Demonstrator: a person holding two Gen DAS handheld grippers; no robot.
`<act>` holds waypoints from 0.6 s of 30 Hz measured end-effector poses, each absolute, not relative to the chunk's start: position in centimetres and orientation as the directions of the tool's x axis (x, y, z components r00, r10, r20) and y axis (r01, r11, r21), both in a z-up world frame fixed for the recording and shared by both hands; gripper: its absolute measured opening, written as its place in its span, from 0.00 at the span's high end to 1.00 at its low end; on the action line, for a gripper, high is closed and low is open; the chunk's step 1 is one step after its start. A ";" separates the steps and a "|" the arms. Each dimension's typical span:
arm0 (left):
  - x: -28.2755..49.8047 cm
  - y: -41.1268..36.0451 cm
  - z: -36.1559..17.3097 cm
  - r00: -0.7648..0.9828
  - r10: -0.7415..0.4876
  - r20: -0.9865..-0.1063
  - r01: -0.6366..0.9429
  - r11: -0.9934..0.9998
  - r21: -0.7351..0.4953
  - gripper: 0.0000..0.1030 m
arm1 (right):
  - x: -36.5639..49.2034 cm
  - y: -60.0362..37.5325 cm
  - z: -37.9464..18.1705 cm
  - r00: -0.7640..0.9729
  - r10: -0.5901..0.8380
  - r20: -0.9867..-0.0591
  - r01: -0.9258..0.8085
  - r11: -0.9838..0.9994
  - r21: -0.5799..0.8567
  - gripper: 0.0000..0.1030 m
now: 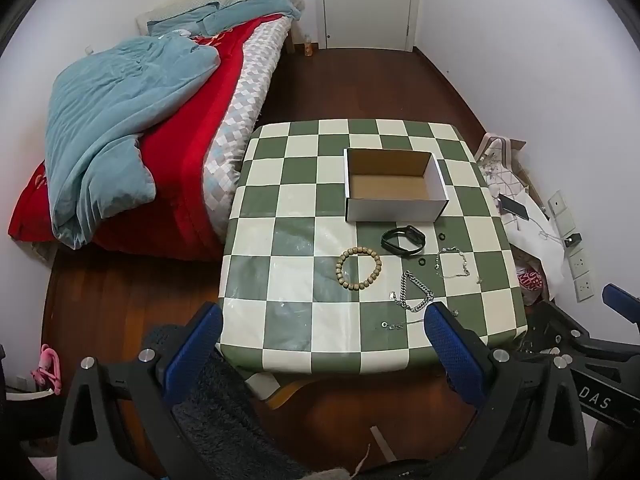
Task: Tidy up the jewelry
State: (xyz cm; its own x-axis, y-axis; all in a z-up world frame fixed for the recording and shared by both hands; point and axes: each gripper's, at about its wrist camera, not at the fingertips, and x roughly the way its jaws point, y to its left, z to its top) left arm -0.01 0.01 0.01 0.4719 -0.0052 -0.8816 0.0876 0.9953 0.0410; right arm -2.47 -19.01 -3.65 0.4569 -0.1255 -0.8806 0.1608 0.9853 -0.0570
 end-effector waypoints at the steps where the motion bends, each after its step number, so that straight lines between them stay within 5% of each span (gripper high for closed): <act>1: 0.0 0.0 0.0 0.471 -0.004 -0.882 0.088 0.995 0.042 0.00 | -2.5 -19.0 -3.6 0.456 -0.129 -0.881 0.161 0.985 -0.061 0.00; 18: 0.0 0.0 0.1 0.479 -0.008 -0.878 0.087 0.996 0.038 0.00 | -3.0 -19.0 -3.1 0.459 -0.129 -0.879 0.161 0.985 -0.060 0.00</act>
State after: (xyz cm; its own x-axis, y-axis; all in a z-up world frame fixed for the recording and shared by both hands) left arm 0.03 0.01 0.07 0.4786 -0.0078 -0.8780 0.0866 0.9955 0.0384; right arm -3.02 -18.98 -3.13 0.4593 -0.1289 -0.8789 0.1607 0.9851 -0.0605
